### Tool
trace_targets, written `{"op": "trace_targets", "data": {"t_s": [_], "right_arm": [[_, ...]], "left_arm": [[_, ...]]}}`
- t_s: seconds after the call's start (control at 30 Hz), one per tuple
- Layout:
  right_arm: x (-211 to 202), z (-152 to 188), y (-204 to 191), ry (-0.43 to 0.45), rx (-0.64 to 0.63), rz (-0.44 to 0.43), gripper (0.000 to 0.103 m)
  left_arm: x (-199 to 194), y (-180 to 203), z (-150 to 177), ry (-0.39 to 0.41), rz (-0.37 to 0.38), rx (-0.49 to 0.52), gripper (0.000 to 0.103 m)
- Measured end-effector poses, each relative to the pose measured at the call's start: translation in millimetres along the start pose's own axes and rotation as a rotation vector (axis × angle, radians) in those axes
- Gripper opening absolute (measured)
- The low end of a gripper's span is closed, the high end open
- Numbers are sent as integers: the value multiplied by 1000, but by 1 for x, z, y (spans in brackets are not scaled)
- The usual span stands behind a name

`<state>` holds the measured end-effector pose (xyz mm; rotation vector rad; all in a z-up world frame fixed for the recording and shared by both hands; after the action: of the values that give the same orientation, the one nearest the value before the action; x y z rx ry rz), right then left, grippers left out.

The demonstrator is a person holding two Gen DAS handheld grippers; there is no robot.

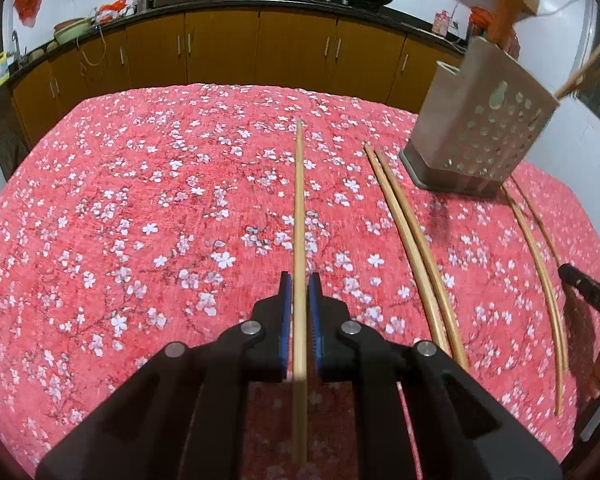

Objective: Organize utensils

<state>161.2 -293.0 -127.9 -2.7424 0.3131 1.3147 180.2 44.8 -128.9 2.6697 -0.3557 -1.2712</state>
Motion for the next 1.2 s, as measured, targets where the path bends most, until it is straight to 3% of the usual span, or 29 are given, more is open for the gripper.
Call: {"op": "trace_targets", "data": {"t_s": [1.2], "right_arm": [[-8, -1, 1, 0, 7, -11, 8]], "left_arm": [[-9, 5, 9, -26, -16, 31, 8]]}}
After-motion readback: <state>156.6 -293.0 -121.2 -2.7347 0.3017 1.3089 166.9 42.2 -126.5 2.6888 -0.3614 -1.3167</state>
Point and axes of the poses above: each gripper's, at about its wrist camera, not at the fingertips, and x roughly the way its jaws point, y to its right, z to its underside, the point moved 2 cm from there along x, roughly the way its jaws point, and after that the axes turned 11 degrees about z, right-handed, at the moved point
